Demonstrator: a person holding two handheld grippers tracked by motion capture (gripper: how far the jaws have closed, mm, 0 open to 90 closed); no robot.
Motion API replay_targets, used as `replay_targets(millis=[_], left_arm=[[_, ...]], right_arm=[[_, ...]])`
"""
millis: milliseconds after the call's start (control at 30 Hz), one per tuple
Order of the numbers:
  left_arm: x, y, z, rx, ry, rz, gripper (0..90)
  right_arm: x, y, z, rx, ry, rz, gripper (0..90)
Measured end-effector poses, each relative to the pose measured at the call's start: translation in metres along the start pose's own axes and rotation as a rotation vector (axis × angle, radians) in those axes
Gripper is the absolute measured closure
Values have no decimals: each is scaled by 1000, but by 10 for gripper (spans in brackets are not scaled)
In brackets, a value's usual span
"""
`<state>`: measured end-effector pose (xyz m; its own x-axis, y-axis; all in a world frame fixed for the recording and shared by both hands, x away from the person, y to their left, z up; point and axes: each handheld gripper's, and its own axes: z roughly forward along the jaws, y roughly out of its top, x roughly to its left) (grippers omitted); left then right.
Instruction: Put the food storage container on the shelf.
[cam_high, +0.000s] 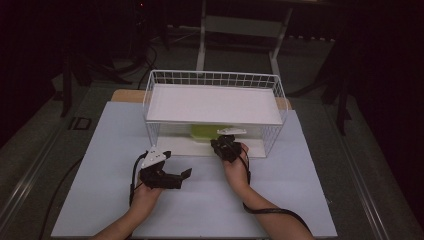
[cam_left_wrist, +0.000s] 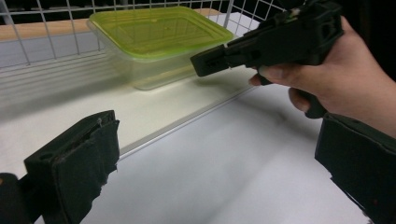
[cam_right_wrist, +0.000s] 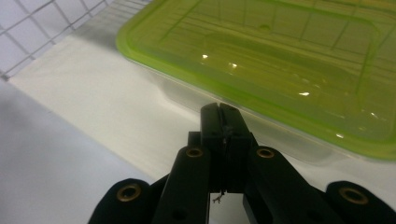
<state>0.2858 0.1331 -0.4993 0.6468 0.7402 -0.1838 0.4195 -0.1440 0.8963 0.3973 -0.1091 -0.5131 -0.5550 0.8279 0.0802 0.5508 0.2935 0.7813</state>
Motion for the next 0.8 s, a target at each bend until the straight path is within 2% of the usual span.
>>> replay_targets(millis=[100,333,467,500,567,633,700,733,800], left_arm=[[0,0,-1,-3,-4,-1,4],[1,0,0,3,-4,-5,4],[1,0,1,3,3,0,5],[1,0,1,0,3,2,4],[1,0,2,-1,3,13,4],[0,1,2,2,-10,36,4],[-1,2,4,12,-11,72,4],[-1,2,5,11,-20,67,4],[0,3,6,9,-35,52,4]], right_arm=[[-4,0,2,5,9,21,896],[1,-1,2,13,14,28,864],[5,-3,-5,-1,33,-6,836],[7,-3,-7,-4,43,-1,832],[9,-4,-14,-10,60,4,796],[12,-5,-21,-19,70,-16,709],[15,-6,-28,-28,72,-58,618],[16,-6,-33,-39,69,-82,569],[16,-6,-40,-50,83,-77,487]])
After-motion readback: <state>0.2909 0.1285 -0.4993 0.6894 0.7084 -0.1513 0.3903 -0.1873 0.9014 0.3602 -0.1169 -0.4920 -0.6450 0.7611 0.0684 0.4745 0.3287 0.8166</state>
